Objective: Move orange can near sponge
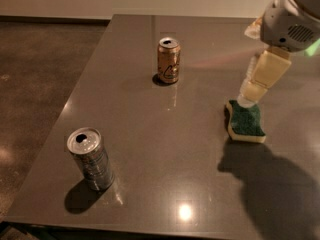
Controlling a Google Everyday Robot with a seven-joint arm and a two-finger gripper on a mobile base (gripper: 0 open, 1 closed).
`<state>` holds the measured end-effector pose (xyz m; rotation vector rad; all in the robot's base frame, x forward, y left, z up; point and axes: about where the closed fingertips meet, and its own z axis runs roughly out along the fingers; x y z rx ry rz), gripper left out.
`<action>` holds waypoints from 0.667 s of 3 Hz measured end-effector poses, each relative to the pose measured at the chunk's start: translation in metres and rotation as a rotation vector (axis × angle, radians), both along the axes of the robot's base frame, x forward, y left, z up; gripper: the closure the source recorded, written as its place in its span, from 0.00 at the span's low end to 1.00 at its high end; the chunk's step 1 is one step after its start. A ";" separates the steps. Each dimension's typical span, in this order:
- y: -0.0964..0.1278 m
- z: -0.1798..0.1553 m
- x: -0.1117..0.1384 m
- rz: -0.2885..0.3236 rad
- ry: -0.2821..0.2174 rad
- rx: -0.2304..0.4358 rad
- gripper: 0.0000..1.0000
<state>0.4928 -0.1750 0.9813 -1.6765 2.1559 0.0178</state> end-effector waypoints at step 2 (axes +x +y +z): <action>0.078 -0.018 0.084 -0.015 -0.028 0.114 0.00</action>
Offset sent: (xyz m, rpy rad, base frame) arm 0.1392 0.1255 -0.0392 0.1818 -0.0212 -0.0480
